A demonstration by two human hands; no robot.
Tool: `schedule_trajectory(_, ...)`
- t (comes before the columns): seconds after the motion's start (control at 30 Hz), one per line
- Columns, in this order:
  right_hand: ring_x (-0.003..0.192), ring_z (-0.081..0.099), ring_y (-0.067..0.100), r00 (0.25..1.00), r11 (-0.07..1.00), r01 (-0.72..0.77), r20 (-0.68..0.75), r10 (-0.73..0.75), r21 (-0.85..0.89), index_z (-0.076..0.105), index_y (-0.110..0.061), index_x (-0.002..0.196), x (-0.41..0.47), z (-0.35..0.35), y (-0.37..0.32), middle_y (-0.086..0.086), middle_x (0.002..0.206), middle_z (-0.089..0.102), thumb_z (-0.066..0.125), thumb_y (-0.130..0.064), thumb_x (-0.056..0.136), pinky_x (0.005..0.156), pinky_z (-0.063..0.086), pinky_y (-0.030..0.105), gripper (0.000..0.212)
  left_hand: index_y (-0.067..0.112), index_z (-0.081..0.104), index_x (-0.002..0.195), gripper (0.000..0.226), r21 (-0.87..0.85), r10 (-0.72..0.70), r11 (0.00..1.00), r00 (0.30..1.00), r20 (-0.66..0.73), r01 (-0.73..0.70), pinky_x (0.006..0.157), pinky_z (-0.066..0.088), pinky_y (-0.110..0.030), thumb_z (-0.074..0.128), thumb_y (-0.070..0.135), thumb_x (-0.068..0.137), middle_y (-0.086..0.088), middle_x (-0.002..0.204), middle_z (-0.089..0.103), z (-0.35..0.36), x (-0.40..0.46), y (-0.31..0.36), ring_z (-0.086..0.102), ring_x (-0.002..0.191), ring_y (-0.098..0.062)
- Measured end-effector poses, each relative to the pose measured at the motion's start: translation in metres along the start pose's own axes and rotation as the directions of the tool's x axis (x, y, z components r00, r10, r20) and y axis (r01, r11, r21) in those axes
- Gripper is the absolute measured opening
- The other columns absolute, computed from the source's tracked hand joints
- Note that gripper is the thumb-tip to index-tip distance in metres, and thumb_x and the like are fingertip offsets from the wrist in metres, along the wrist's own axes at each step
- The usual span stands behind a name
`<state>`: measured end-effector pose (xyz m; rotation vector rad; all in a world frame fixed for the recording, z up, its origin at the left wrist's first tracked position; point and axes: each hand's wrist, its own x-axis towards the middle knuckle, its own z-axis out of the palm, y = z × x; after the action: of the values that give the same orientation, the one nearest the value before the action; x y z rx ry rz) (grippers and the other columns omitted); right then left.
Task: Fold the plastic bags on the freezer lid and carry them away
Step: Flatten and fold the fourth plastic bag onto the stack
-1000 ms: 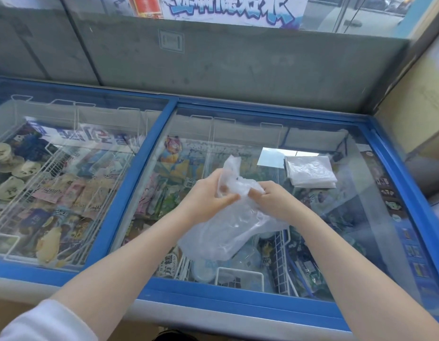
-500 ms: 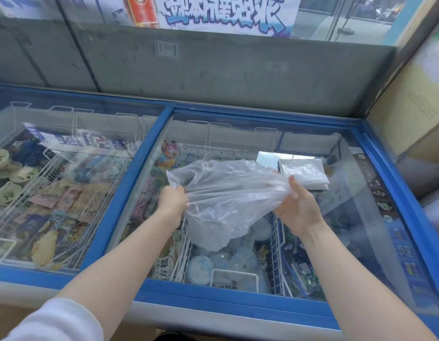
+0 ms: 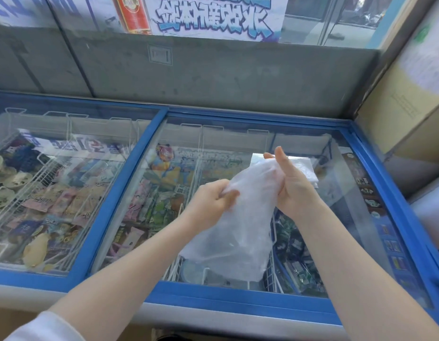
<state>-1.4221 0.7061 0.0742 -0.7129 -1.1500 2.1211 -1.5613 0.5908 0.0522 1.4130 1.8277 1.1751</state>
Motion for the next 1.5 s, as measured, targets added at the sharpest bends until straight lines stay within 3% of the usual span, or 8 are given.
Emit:
schedule_trajectory(0.23,0.122,0.05,0.009,0.969,0.813,0.029,0.217,0.121,-0.582,0.046,-0.026,0.133,-0.014,-0.026,0.021,-0.004,0.137,0.05,0.068,-0.043,0.079,0.102,0.042,0.03,0.061,0.009,0.065,0.089,0.025,-0.655,-0.272,0.722,0.962,0.028,0.224,0.062,0.052,-0.03,0.047,0.026,0.095,-0.002,0.075,0.068,-0.002,0.0,-0.001,0.063,0.066,-0.016)
schedule_trajectory(0.43,0.07,0.061,0.009,0.996,0.572,0.077,0.082,-0.017,-0.817,0.068,-0.015,0.094,-0.021,-0.027,0.03,-0.005,0.083,0.069,0.06,-0.016,0.089,0.069,0.052,0.027,0.009,0.017,0.064,0.09,0.024,-0.665,-0.362,0.705,0.931,-0.038,0.247,0.065,0.053,-0.03,0.045,0.028,0.097,0.002,0.08,0.069,0.005,-0.005,-0.007,0.065,0.072,-0.014)
schedule_trajectory(0.83,0.062,0.044,0.014,0.912,0.806,0.049,-0.303,-0.277,-0.59,0.06,-0.007,0.087,-0.018,-0.057,0.013,0.002,0.07,0.052,0.05,-0.016,0.096,0.054,0.04,0.021,0.016,0.014,0.053,0.119,0.027,-0.039,-0.421,0.904,0.868,-0.264,0.426,0.079,0.043,-0.034,0.045,0.011,0.093,-0.006,0.104,0.061,0.006,-0.021,-0.047,0.054,0.092,-0.02)
schedule_trajectory(0.97,0.061,0.048,0.012,0.96,0.713,0.102,-0.118,-0.252,-0.694,0.062,-0.018,0.076,-0.021,-0.046,0.014,0.0,0.068,0.056,0.063,-0.013,0.087,0.052,0.042,0.023,0.013,0.011,0.033,0.141,0.05,0.176,0.054,0.984,0.947,-0.316,0.002,0.108,0.02,-0.023,0.039,0.017,0.091,-0.003,0.143,0.038,0.015,-0.014,-0.005,0.029,0.129,-0.006)
schedule_trajectory(1.1,0.071,0.061,0.012,0.972,0.727,0.222,0.089,-0.217,-0.649,0.061,-0.02,0.086,-0.024,-0.02,0.007,0.001,0.078,0.066,0.071,-0.007,0.08,0.065,0.049,0.023,0.018,0.016,0.04,0.136,0.053,0.239,0.286,0.922,0.952,0.109,-0.304,0.098,0.034,-0.02,0.058,0.031,0.089,-0.006,0.129,0.056,0.038,-0.001,0.024,0.05,0.116,-0.013)
schedule_trajectory(1.23,0.081,0.064,0.01,0.964,0.874,0.257,0.167,-0.205,-0.412,0.055,-0.016,0.111,-0.035,-0.034,-0.009,0.004,0.093,0.066,0.062,-0.012,0.087,0.071,0.05,0.018,0.026,0.008,0.055,0.107,0.026,0.141,0.17,0.978,0.981,-0.091,-0.156,0.059,0.039,-0.017,0.062,0.023,0.088,-0.002,0.078,0.062,0.037,0.004,0.027,0.052,0.064,-0.013)
schedule_trajectory(1.37,0.118,0.044,0.005,0.984,0.646,-0.167,-0.088,0.153,-0.745,0.04,-0.028,0.135,-0.022,-0.091,0.013,-0.014,0.131,0.046,0.045,-0.07,0.081,0.105,0.035,0.034,0.068,0.013,0.04,0.068,0.03,-0.156,0.061,0.984,0.986,-0.156,-0.086,0.049,0.027,-0.017,0.053,0.019,0.094,0.011,0.056,0.039,0.022,-0.001,0.014,0.033,0.051,-0.005)
schedule_trajectory(1.5,0.117,0.056,0.027,0.841,0.798,-0.542,-0.164,0.516,-0.264,0.053,-0.022,0.128,-0.021,-0.121,0.046,0.005,0.126,0.061,0.058,-0.086,0.054,0.099,0.041,0.052,0.097,0.015,0.039,0.068,0.031,-0.358,-0.098,0.934,0.96,-0.261,-0.003,0.049,0.029,-0.016,0.048,0.025,0.096,0.015,0.054,0.037,0.013,-0.005,-0.002,0.033,0.052,-0.003)
